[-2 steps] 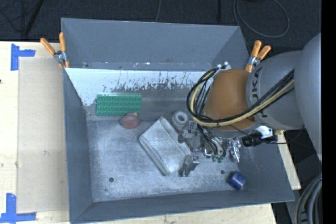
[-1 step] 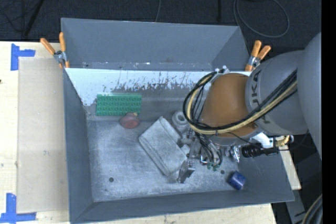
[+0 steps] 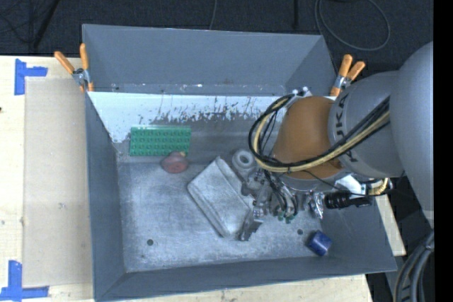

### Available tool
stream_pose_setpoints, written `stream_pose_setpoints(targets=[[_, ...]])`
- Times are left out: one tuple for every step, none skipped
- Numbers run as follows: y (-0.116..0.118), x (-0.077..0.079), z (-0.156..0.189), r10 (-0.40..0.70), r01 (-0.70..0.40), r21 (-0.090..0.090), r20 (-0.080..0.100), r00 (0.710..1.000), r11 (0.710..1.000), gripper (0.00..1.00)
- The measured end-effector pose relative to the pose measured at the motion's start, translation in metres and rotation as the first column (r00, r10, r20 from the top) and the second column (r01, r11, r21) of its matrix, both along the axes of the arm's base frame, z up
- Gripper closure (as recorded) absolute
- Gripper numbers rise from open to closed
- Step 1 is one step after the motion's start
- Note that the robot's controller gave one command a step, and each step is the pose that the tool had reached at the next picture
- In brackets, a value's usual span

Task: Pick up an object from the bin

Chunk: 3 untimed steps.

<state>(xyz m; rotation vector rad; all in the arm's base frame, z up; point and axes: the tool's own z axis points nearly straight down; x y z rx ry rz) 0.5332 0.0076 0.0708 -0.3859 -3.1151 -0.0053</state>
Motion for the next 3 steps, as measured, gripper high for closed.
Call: stream_pose_setpoints(targets=[[0.017,-0.004,0.001,-0.112,0.112,-0.007,0.007,0.994,0.994,0.0],[0.019,-0.008,0.002,-0.108,0.108,-0.006,-0.008,0.994,0.994,1.0],[0.019,-0.007,0.065,-0.105,0.105,-0.003,0.006,0.994,0.994,1.0]])
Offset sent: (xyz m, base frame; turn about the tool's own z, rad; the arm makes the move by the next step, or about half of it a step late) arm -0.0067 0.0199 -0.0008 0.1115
